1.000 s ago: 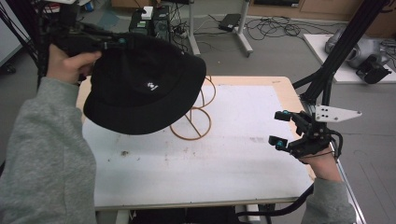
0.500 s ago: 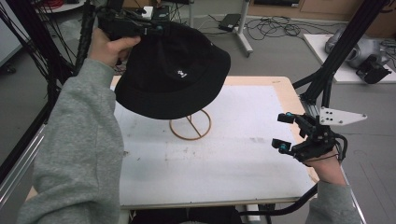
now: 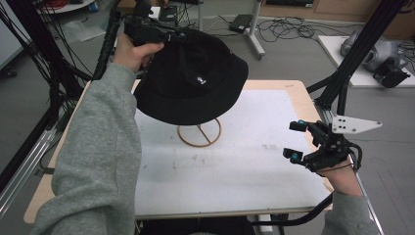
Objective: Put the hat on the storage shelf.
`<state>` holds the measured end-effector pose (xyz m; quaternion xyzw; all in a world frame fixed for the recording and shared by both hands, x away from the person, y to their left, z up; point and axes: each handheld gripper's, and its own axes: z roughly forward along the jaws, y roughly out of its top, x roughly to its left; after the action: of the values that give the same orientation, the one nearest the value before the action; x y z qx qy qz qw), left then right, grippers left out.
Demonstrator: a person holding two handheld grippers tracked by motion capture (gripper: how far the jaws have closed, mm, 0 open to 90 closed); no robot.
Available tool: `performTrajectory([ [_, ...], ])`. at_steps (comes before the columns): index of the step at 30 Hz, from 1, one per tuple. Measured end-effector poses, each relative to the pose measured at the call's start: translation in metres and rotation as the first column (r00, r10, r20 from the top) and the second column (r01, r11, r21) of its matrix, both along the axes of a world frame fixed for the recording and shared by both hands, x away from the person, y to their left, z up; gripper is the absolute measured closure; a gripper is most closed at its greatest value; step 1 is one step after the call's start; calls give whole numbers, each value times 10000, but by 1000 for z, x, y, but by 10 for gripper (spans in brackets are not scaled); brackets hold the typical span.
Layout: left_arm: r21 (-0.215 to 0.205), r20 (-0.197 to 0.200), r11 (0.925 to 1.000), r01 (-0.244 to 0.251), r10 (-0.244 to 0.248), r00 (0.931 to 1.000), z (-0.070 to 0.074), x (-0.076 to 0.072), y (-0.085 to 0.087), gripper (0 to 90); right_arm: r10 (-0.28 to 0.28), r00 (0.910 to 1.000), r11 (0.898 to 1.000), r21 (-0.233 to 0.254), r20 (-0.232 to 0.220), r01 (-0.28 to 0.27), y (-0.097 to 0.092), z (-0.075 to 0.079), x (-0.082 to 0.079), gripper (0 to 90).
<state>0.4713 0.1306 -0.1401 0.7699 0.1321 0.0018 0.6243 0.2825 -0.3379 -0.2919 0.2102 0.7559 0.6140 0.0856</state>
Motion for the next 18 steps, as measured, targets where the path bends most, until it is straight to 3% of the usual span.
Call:
performTrajectory([
  [8,291,54,9994,196,-198,9998,-13,3,-18,827,-117,9999,9999,-35,33,117,-2,0,0,33],
  [11,574,41,9982,164,-167,9999,-19,4,-26,843,-196,9998,9996,-196,22,196,-2,0,0,33],
  [18,891,-24,9958,229,-227,9997,-26,8,-33,868,-113,9999,9999,-72,75,114,-1,2,-2,33],
])
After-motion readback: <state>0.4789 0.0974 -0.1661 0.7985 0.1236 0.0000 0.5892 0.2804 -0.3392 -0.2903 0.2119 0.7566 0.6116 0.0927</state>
